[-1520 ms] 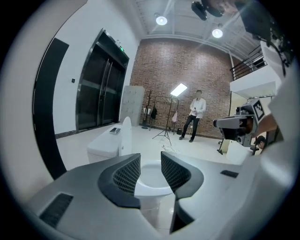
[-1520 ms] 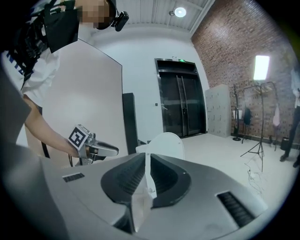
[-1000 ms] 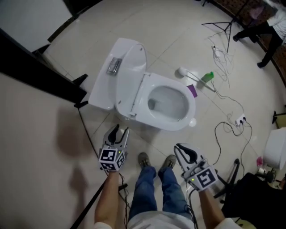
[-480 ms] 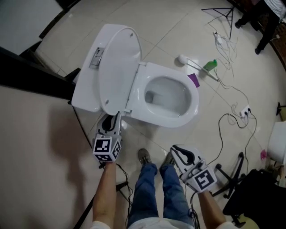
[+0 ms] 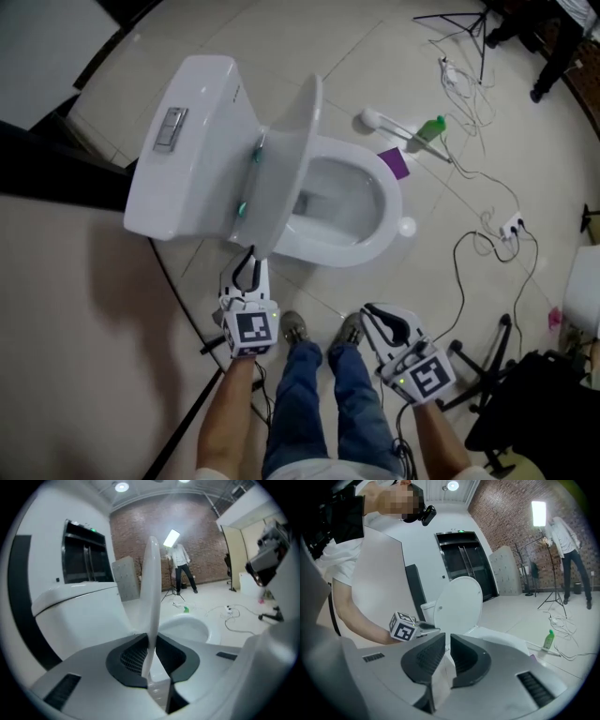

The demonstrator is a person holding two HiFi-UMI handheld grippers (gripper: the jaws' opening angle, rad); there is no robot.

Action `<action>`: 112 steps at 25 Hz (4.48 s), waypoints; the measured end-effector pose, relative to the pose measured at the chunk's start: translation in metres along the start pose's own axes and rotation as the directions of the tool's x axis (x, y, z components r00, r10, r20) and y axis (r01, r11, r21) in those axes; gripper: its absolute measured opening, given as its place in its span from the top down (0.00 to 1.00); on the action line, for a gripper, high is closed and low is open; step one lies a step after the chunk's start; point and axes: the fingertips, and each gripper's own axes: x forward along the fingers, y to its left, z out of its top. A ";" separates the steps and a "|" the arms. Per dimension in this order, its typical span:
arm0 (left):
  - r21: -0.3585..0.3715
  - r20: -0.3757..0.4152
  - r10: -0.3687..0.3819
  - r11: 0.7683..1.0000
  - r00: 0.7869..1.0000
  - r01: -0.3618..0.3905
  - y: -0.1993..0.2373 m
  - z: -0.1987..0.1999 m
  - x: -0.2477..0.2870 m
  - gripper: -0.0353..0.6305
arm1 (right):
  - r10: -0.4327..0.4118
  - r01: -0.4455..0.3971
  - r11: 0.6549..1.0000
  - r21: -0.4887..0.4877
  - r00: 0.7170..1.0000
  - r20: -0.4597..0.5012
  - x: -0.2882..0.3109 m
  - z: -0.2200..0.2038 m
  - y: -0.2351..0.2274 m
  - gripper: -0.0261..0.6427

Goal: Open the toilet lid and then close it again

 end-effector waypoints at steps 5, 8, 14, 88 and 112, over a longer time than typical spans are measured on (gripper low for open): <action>0.331 -0.094 -0.014 0.943 0.996 0.045 -0.081 -0.024 0.021 0.85 | -0.010 0.011 0.999 0.038 1.000 -0.027 -0.030 -0.026 -0.017 0.91; 0.479 -0.151 -0.020 0.873 0.988 0.091 -0.115 -0.044 0.036 0.85 | -0.020 0.024 0.997 0.071 0.998 -0.053 -0.052 -0.048 -0.033 0.91; 0.633 -0.270 -0.103 0.730 0.957 0.257 -0.156 -0.083 0.061 0.85 | -0.038 0.047 0.989 0.141 0.997 -0.060 -0.086 -0.079 -0.063 0.91; -0.011 0.500 -0.364 0.905 0.786 0.425 -0.082 0.308 -0.264 0.87 | 0.021 0.012 0.958 -0.285 0.994 0.112 -0.148 0.203 0.023 0.91; -0.043 0.435 -0.219 0.964 0.873 0.263 0.041 0.262 -0.232 0.87 | 0.020 -0.039 0.927 -0.373 0.998 -0.053 -0.046 0.227 -0.003 0.91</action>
